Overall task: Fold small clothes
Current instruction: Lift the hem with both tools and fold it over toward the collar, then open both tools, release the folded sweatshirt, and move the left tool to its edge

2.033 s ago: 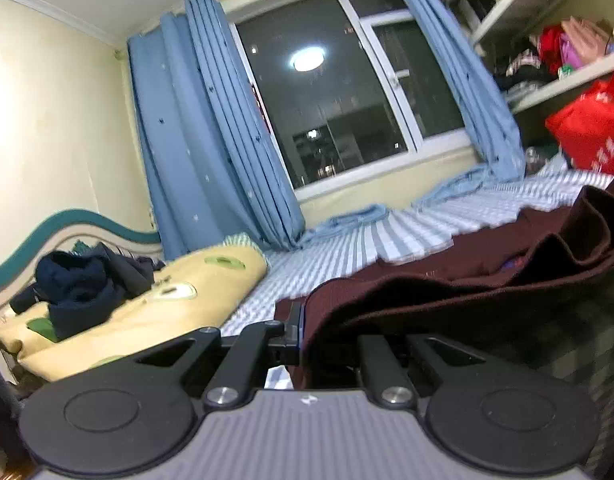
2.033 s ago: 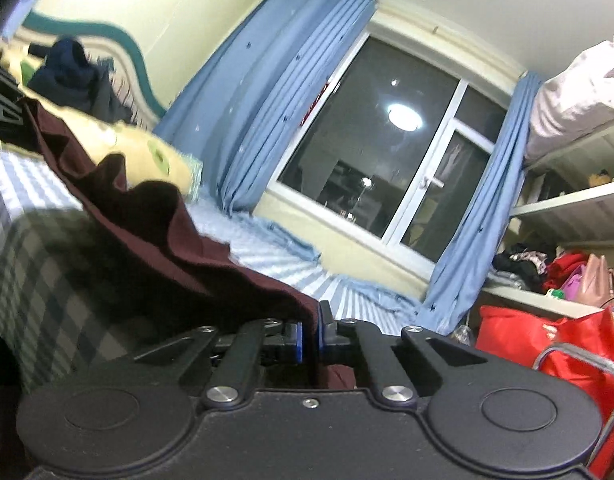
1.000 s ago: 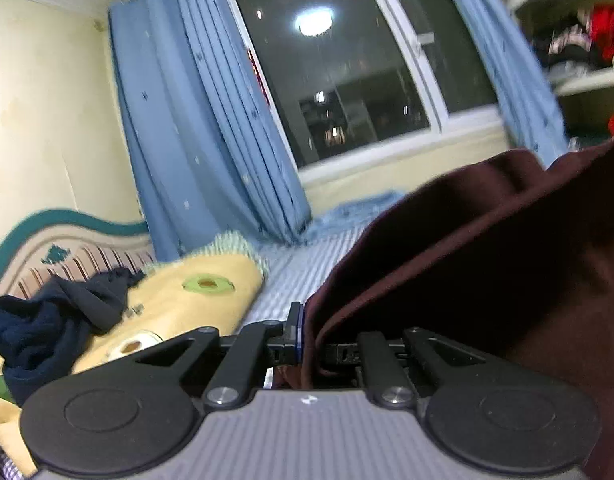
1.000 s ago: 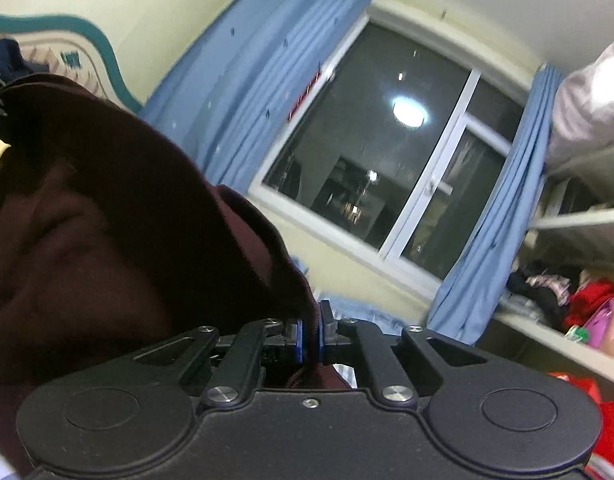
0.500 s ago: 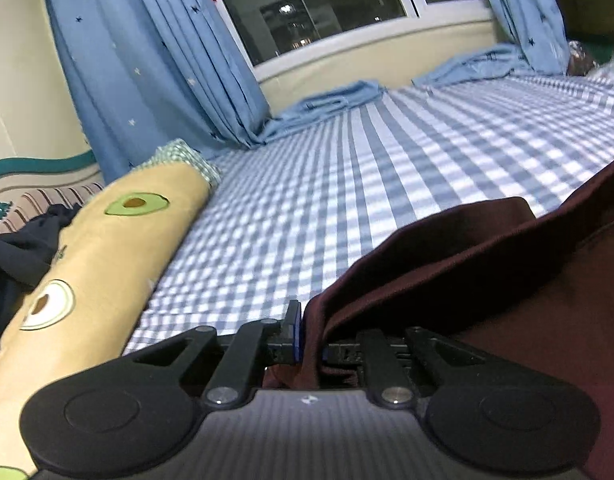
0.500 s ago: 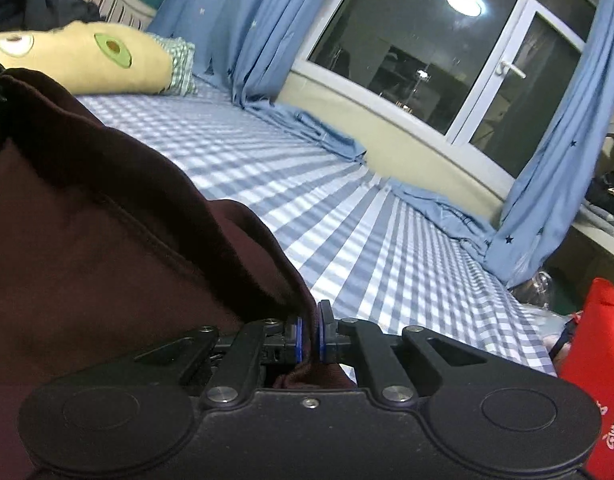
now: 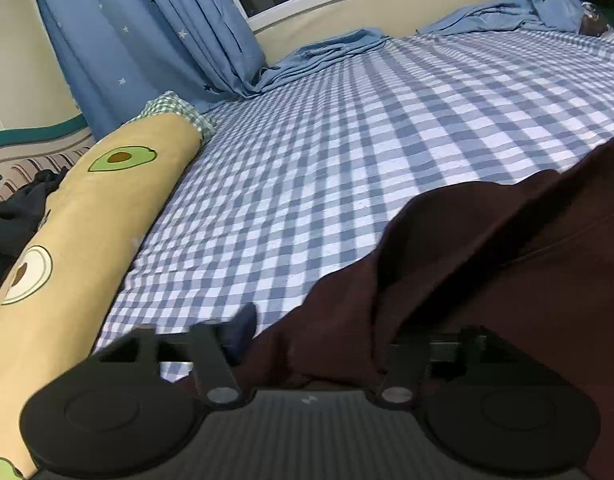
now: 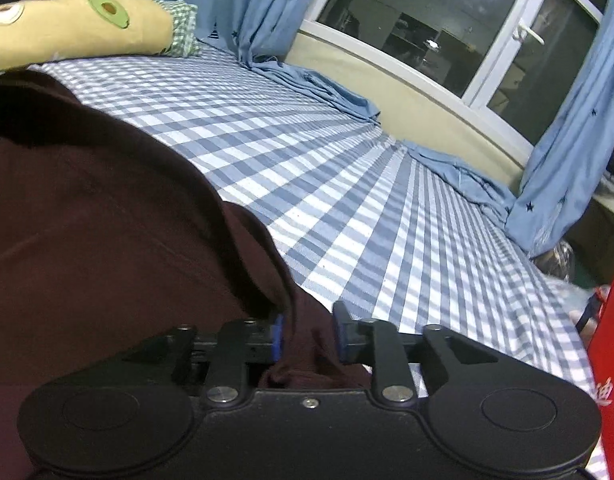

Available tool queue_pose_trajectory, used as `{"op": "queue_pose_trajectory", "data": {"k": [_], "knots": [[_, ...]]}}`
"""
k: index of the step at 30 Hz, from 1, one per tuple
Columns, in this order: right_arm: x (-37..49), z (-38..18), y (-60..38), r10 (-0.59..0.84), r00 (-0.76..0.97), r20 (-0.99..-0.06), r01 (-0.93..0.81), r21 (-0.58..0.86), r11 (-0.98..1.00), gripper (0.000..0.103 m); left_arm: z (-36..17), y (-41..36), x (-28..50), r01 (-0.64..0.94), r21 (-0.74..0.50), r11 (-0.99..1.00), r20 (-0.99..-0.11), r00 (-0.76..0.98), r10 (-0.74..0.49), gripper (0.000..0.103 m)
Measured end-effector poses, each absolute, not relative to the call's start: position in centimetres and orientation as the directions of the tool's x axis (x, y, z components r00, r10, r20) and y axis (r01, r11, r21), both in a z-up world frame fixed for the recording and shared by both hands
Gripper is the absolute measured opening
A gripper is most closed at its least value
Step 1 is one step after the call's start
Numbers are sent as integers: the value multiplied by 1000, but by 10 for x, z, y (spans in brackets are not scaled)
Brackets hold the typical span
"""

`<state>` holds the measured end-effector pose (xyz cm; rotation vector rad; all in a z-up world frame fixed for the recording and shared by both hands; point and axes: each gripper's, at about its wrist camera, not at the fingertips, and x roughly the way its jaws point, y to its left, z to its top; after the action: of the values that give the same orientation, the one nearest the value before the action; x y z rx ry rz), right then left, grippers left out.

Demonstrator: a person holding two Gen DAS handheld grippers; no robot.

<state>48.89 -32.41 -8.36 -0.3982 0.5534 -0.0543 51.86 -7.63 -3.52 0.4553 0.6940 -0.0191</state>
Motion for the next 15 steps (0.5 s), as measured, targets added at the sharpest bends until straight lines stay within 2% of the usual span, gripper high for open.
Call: {"op": "queue_pose_trajectory", "data": {"k": [1,3,4,5,7,10,15], "knots": [[489,-84,-326,-163,852,-498,-45,-379,924,49,-34,-75,517,169,401,900,-611,782,125,76],[489,-82,-330,-179,855,-487,-18,-372,928,63,-30,-74,515,175,400,900,-594,797,110,90],[489,-82,-333,-182,854,-487,-9,-364,931,69,-26,-72,513,180,392,902,-586,805,94,100],[490,-83,-336,-183,852,-490,-2,-353,936,72,-23,-70,511,187,379,906,-579,812,75,102],[491,-84,-342,-199,848,-491,28,-334,942,85,-17,-65,509,199,355,913,-579,814,47,102],[492,-87,-350,-262,843,-470,105,-334,937,99,-18,-54,513,164,331,929,-595,801,71,102],[493,-91,-365,-340,824,-453,215,-306,928,102,-44,-43,527,47,367,929,-641,737,216,102]]}}
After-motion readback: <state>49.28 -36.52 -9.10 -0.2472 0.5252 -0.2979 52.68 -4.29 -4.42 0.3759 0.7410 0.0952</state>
